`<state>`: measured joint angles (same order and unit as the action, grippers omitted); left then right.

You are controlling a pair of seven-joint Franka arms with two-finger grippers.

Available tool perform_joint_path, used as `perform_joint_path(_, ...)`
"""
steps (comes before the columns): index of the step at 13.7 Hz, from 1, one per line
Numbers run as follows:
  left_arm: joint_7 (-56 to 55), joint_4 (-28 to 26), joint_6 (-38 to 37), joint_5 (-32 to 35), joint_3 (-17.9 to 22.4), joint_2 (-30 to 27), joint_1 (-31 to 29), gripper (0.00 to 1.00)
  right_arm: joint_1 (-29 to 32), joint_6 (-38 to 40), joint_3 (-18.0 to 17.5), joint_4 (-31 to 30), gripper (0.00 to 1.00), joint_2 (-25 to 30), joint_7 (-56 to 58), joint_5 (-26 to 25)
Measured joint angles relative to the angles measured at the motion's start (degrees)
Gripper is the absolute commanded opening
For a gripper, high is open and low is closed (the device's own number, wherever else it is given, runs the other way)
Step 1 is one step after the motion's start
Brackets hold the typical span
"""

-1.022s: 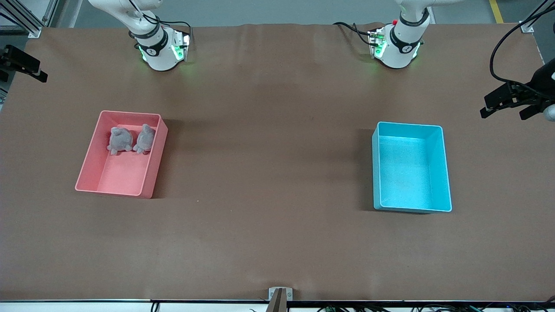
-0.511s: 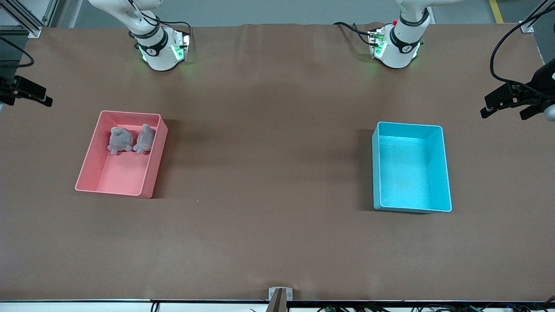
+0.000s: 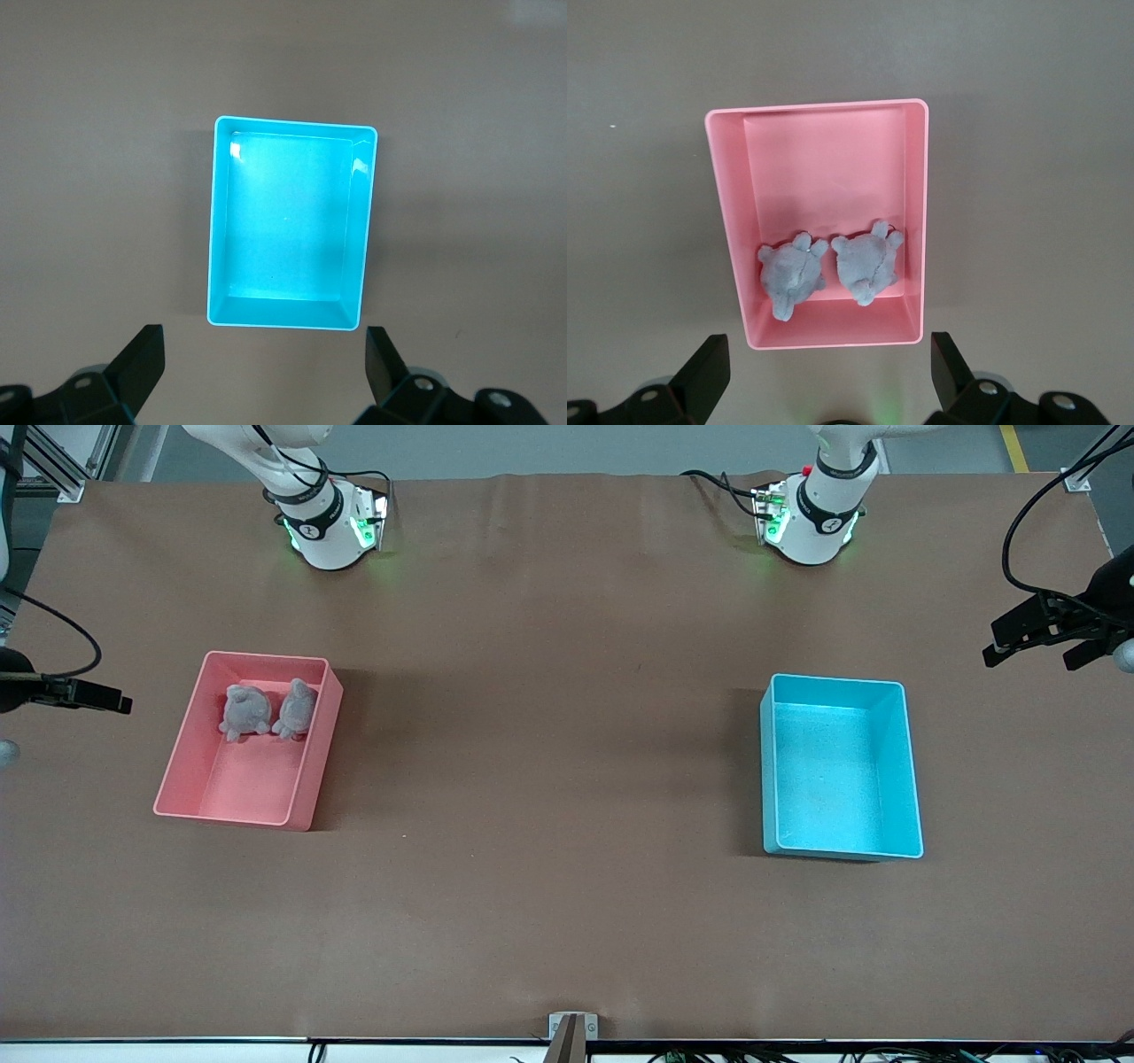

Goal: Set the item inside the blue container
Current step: 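Reach the right gripper into the pink box and grasp a gray plush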

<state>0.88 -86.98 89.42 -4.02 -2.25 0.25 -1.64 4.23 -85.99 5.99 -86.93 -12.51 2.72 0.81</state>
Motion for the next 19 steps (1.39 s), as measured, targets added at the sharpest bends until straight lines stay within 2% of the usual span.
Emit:
perform_joint_path(2, 0.0, 0.0, 0.0, 0.0, 0.03, 0.0, 0.0, 1.0, -0.17, -3.11, -0.35, -3.19, 1.0, -0.96, -1.65, 0.01)
perform_joint_path(7, 0.0, 0.01, 0.01, 0.0, 0.11, 0.0, -0.01, 1.0, 0.12, -17.98, -0.43, -20.24, 1.0, -1.39, -3.37, 0.04)
perform_joint_path(10, 0.0, 0.01, 0.01, 0.0, 0.11, 0.0, 0.01, 1.0, 1.14, -22.71, -0.21, -26.85, 1.0, -1.33, -3.39, 0.05)
perform_joint_path(14, 0.0, 0.01, 0.01, 0.0, 0.11, 0.0, 0.01, 1.0, 2.69, -33.75, -0.13, -37.23, 1.0, -1.0, -3.39, 0.07)
perform_joint_path(16, 0.0, 0.01, 0.01, 0.0, 0.1, 0.0, 0.02, 1.0, 2.72, -37.89, -0.14, -40.94, 1.0, -0.97, -3.41, 0.07)
perform_joint_path(19, 0.0, 0.01, 0.01, 0.0, -0.17, 0.0, 0.09, 1.0, 2.72, -39.75, -0.16, -42.89, 0.99, -0.94, -3.52, 0.09)
